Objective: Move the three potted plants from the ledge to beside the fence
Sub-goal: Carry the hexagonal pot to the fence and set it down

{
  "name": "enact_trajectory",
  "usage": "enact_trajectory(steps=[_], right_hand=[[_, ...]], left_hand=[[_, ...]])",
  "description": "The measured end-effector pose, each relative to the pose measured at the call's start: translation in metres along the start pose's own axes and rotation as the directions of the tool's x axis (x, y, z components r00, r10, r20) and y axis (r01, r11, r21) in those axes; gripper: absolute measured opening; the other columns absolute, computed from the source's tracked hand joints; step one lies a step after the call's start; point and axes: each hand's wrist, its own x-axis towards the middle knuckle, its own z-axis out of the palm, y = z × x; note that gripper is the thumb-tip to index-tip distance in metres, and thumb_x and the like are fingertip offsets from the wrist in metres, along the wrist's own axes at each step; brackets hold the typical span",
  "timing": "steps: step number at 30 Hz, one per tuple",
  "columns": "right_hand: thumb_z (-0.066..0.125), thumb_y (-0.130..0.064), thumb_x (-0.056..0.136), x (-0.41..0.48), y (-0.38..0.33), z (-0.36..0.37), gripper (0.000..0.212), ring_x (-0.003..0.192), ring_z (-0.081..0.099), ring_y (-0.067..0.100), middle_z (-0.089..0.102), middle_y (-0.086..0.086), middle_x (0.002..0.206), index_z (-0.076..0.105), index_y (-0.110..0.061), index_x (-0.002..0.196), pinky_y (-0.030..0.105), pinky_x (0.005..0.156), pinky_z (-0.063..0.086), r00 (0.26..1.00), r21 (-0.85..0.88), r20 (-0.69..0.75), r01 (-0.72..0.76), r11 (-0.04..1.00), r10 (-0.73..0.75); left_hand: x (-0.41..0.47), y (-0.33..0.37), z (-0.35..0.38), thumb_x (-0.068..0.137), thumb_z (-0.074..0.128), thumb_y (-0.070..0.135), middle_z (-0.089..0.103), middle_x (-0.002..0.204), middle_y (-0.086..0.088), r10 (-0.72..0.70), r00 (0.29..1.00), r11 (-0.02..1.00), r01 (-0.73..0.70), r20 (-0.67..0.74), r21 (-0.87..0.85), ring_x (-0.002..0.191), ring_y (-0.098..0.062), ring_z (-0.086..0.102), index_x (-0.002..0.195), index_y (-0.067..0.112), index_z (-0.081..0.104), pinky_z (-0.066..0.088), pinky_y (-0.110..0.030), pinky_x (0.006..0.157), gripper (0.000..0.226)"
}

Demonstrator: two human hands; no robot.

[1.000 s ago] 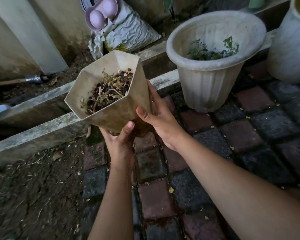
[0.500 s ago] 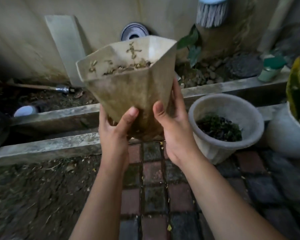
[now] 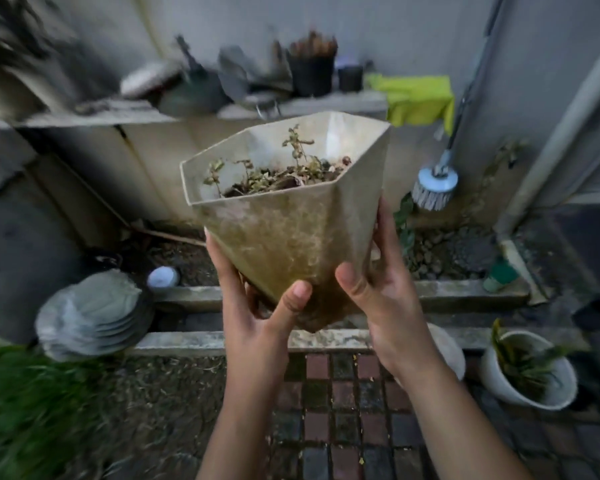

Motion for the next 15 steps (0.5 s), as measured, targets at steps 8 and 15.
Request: enact_trajectory(steps=[8, 15], right_hand=[[0.082, -0.066, 0.076, 0.022, -0.19, 0.155, 0.097, 0.144, 0.05, 0.004, 0.04, -0.029, 0.161, 0.02, -0.07, 0.151, 0.033, 0.108, 0.054, 0.981, 0.005, 0.039, 0.191, 0.982, -0.191], [0.088, -0.05, 0.078, 0.03, -0.252, 0.229, 0.1, 0.145, 0.051, 0.018, 0.041, -0.015, 0.164, 0.026, -0.061, 0.155, 0.042, 0.102, 0.058, 0.928, 0.213, 0.254, 0.221, 0.952, -0.272]], left_hand=[[0.032, 0.243, -0.083, 0.079, 0.077, 0.068, 0.04, 0.163, 0.031, 0.26, 0.966, 0.963, -0.26, 0.009, 0.069, 0.147, -0.001, 0.048, 0.15, 0.075, 0.017, 0.049, -0.048, 0.117, 0.094], [0.018, 0.325, -0.131, 0.075, 0.08, 0.072, 0.045, 0.165, 0.017, 0.404, 0.902, 0.915, -0.395, -0.155, 0.088, 0.147, -0.01, 0.052, 0.15, 0.075, 0.022, 0.054, -0.046, 0.112, 0.095]])
